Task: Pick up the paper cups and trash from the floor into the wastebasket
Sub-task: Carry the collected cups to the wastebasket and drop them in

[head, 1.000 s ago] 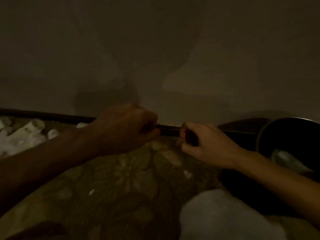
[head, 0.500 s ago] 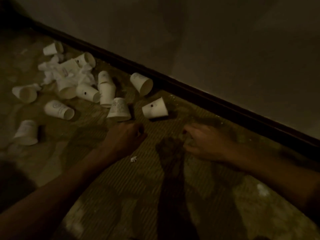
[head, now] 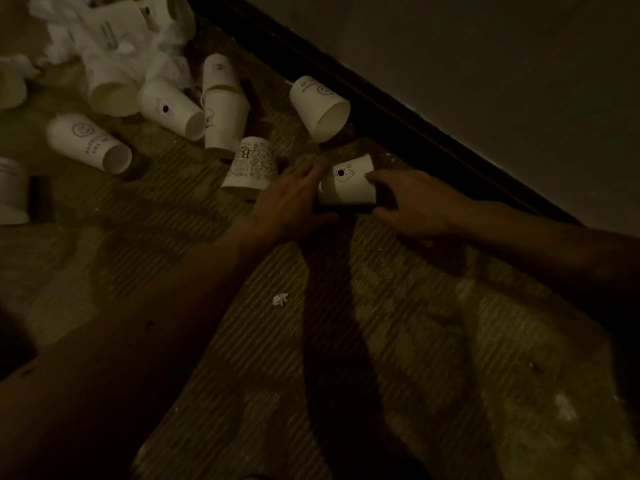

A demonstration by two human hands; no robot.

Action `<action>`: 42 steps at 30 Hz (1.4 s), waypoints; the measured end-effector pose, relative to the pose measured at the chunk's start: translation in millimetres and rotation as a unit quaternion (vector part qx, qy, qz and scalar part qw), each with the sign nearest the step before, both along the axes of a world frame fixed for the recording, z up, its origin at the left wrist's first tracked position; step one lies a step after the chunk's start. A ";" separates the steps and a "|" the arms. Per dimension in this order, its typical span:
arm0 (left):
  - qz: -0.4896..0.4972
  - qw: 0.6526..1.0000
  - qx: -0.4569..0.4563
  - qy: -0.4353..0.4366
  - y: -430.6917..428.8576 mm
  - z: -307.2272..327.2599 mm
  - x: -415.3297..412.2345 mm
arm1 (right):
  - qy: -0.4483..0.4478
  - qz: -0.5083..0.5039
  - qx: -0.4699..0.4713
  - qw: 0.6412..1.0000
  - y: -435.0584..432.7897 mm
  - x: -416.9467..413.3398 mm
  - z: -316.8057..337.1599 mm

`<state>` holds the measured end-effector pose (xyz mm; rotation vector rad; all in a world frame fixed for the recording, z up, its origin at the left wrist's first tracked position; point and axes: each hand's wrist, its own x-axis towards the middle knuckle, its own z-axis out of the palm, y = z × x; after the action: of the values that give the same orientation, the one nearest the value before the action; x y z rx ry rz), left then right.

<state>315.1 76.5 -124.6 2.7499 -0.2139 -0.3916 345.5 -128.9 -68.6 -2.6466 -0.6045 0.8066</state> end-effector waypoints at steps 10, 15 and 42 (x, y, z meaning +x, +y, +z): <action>0.196 0.954 -0.218 0.055 6.0 -10.7 -30.7 | 0.039 -0.031 0.074 0.996 39.8 21.8 18.0; 0.343 0.879 -0.323 0.073 8.7 -10.1 -41.0 | 0.042 -0.145 0.190 0.970 58.0 8.3 5.5; 0.417 0.858 -0.296 0.052 60.3 -2.0 -22.8 | 0.255 -0.345 0.264 0.864 46.3 1.9 -5.7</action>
<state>292.3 136.8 -126.6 1.9471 0.7448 -0.1757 347.4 -82.6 -74.3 -1.8108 0.2426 0.8828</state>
